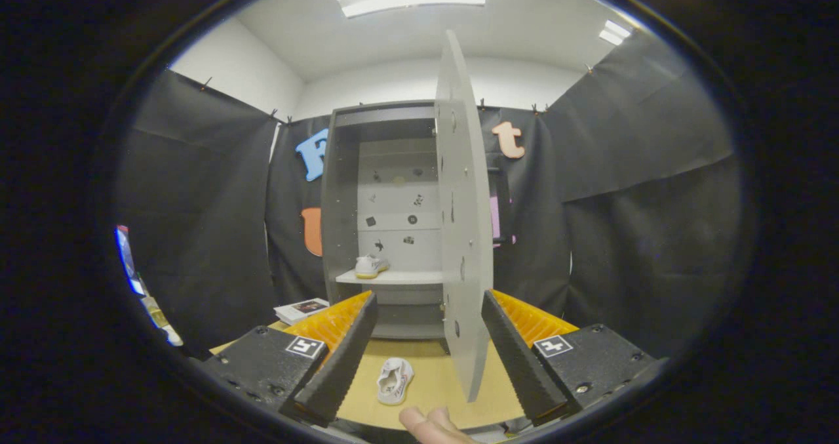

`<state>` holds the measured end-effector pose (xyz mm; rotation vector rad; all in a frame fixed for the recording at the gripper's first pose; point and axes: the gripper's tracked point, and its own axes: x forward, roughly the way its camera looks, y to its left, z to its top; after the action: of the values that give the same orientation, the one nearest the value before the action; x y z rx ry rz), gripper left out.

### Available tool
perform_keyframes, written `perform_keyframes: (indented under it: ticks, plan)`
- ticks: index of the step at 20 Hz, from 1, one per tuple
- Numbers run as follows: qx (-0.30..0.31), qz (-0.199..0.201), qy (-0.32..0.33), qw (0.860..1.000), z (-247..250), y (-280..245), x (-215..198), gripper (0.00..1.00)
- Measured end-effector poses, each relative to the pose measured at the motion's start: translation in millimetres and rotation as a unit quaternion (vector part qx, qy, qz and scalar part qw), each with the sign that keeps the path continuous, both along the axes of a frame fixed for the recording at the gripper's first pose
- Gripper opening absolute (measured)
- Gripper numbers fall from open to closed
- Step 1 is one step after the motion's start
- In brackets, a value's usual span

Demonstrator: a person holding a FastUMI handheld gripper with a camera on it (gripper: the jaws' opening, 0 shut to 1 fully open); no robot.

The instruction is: Open the shoe cabinet door, grab the shoes and put them into the shoe cabinet, then close the shoe cabinet door.

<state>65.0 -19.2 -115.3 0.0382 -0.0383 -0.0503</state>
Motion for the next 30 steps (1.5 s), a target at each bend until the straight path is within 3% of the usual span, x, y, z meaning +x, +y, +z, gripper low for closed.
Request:
perform_keyframes:
  ticks: [5, 9, 16, 20, 26, 30]
  plan:
    - [0.001, 0.006, 0.018, 1.000, -47, 35, 33, 1.00]
    - [0.003, 0.018, 0.074, 0.997, -107, 59, 72, 1.00]
    - [-0.001, 0.006, 0.191, 0.982, -234, 70, 148, 1.00]
    - [0.008, 0.031, 0.236, 0.971, -289, 89, 183, 1.00]
    - [0.023, 0.039, 0.265, 0.963, -330, 100, 217, 1.00]
    - [0.011, 0.040, 0.275, 0.960, -351, 109, 232, 0.93]
